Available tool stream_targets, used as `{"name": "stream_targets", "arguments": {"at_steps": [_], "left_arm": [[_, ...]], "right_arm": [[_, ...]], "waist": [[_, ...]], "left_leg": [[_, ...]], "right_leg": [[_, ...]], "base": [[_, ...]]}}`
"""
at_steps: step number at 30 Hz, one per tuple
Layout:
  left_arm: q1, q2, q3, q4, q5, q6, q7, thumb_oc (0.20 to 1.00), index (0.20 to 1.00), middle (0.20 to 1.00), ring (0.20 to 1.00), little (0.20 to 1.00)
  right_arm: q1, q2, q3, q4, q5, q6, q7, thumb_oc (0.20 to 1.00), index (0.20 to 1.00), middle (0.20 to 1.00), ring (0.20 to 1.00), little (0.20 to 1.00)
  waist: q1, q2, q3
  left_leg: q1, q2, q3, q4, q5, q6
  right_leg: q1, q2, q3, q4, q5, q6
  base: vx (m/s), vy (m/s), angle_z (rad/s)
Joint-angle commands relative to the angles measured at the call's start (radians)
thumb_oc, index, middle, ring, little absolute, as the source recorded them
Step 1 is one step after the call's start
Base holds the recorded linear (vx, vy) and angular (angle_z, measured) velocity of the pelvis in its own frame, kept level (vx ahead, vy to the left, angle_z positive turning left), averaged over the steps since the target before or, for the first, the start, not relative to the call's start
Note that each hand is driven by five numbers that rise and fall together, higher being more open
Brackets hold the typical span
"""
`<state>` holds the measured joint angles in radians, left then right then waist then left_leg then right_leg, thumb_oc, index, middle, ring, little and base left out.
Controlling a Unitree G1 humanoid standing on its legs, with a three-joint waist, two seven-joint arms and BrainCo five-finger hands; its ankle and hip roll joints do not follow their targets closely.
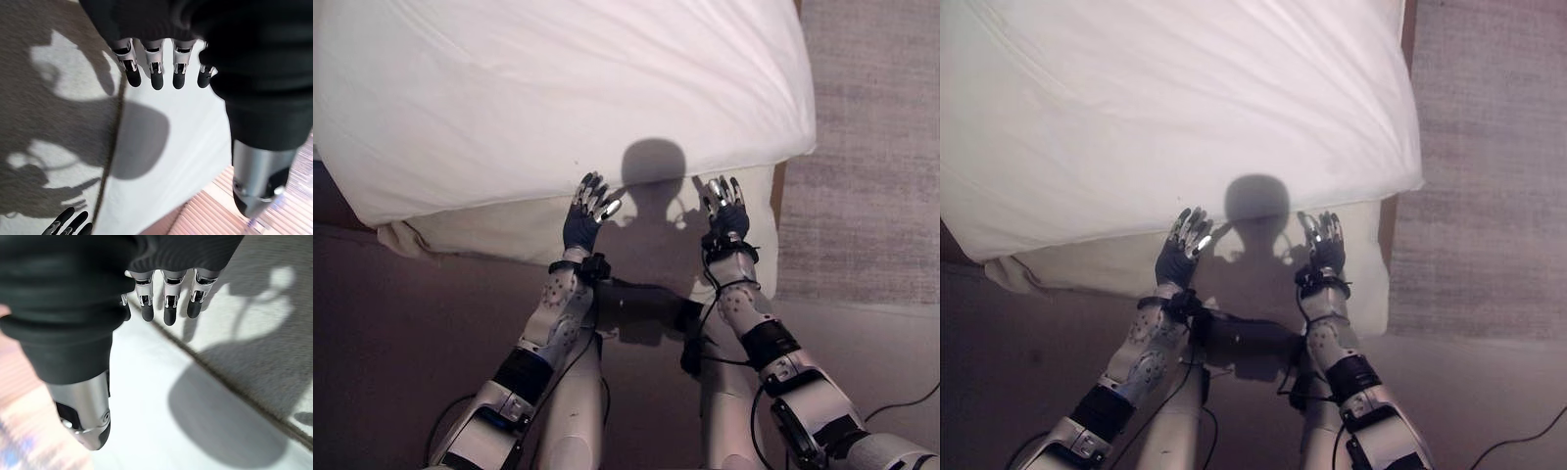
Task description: Make the bed
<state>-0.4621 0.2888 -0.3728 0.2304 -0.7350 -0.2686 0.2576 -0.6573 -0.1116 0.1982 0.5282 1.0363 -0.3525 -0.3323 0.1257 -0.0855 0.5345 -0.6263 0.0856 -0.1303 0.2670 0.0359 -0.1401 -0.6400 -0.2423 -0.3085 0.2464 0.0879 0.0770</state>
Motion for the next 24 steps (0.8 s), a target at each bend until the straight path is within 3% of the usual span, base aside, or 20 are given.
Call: {"name": "stream_targets", "arguments": {"at_steps": [1, 7, 8, 9, 10, 11, 12, 15, 24], "left_arm": [[-0.009, 0.003, -0.003, -0.131, 0.021, -0.033, 0.01, 1.0, 1.0, 1.0, 1.0, 1.0], [0.0, -0.012, -0.044, -0.161, 0.003, -0.033, 0.013, 1.0, 1.0, 1.0, 1.0, 1.0], [-0.002, -0.011, -0.05, -0.162, 0.006, -0.032, 0.012, 1.0, 1.0, 1.0, 1.0, 1.0], [-0.003, -0.011, -0.052, -0.163, 0.007, -0.032, 0.012, 1.0, 1.0, 1.0, 1.0, 1.0], [-0.007, -0.005, -0.06, -0.173, 0.016, -0.035, 0.008, 1.0, 1.0, 1.0, 1.0, 1.0], [-0.01, -0.003, -0.065, -0.18, 0.019, -0.036, 0.002, 1.0, 1.0, 1.0, 1.0, 1.0], [-0.007, -0.003, -0.067, -0.191, 0.016, -0.038, -0.008, 1.0, 1.0, 1.0, 1.0, 1.0], [0.001, 0.001, -0.075, -0.21, 0.001, -0.045, -0.039, 1.0, 1.0, 1.0, 1.0, 1.0], [0.017, 0.062, -0.108, -0.245, 0.006, -0.06, -0.131, 1.0, 1.0, 1.0, 1.0, 1.0]], "right_arm": [[-0.02, 0.02, -0.062, -0.09, 0.093, -0.112, -0.004, 1.0, 1.0, 1.0, 1.0, 1.0], [0.014, 0.056, -0.067, -0.105, 0.136, -0.143, -0.013, 1.0, 1.0, 1.0, 1.0, 1.0], [0.015, 0.057, -0.064, -0.099, 0.14, -0.141, -0.01, 1.0, 1.0, 1.0, 1.0, 1.0], [0.014, 0.056, -0.066, -0.1, 0.141, -0.142, -0.009, 1.0, 1.0, 1.0, 1.0, 1.0], [0.009, 0.051, -0.063, -0.086, 0.172, -0.141, 0.013, 1.0, 1.0, 1.0, 1.0, 1.0], [0.0, 0.043, -0.064, -0.074, 0.194, -0.138, 0.037, 1.0, 1.0, 1.0, 1.0, 1.0], [-0.01, 0.037, -0.06, -0.064, 0.219, -0.131, 0.059, 1.0, 1.0, 1.0, 1.0, 1.0], [-0.049, 0.02, -0.075, -0.019, 0.291, -0.134, 0.117, 1.0, 1.0, 1.0, 1.0, 1.0], [-0.3, -0.162, -0.125, 0.177, 0.364, -0.1, 0.201, 1.0, 1.0, 1.0, 1.0, 1.0]], "waist": [[0.016, -0.003, -0.015], [0.005, -0.008, -0.015], [0.008, -0.005, -0.015], [0.006, -0.008, -0.015], [0.009, -0.003, -0.015], [0.008, -0.005, -0.015], [0.013, -0.001, -0.015], [0.024, 0.009, -0.015], [0.071, 0.047, -0.015]], "left_leg": [[-0.036, -0.037, -0.02, 0.006, -0.029, 0.052], [-0.098, -0.047, -0.022, 0.029, -0.036, 0.059], [-0.085, -0.04, -0.022, 0.032, -0.064, 0.056], [-0.106, -0.047, -0.02, 0.032, -0.038, 0.059], [-0.101, -0.044, -0.021, 0.034, -0.065, 0.058], [-0.129, -0.053, -0.019, 0.036, -0.038, 0.061], [-0.116, -0.047, -0.022, 0.037, -0.064, 0.061], [-0.133, -0.051, -0.02, 0.045, -0.069, 0.063], [-0.166, -0.058, -0.037, 0.032, -0.059, 0.06]], "right_leg": [[-0.003, -0.116, 0.009, 0.004, 0.047, 0.103], [-0.061, -0.117, 0.014, 0.016, 0.052, 0.101], [-0.055, -0.112, 0.022, 0.027, 0.026, 0.114], [-0.07, -0.119, 0.015, 0.019, 0.051, 0.102], [-0.073, -0.114, 0.022, 0.031, 0.029, 0.116], [-0.096, -0.122, 0.013, 0.025, 0.055, 0.103], [-0.088, -0.116, 0.022, 0.033, 0.03, 0.116], [-0.108, -0.122, 0.02, 0.05, 0.022, 0.118], [-0.15, -0.13, 0.014, 0.089, 0.002, 0.125]], "base": [[-0.01, -0.004, 0.04], [0.01, -0.004, 0.01], [0.0, 0.0, 0.0], [0.06, -0.012, 0.0], [-0.08, 0.018, -0.01], [0.06, -0.022, -0.01], [0.0, 0.0, 0.0], [0.02, -0.011, 0.0], [0.02, -0.021, 0.02]]}}
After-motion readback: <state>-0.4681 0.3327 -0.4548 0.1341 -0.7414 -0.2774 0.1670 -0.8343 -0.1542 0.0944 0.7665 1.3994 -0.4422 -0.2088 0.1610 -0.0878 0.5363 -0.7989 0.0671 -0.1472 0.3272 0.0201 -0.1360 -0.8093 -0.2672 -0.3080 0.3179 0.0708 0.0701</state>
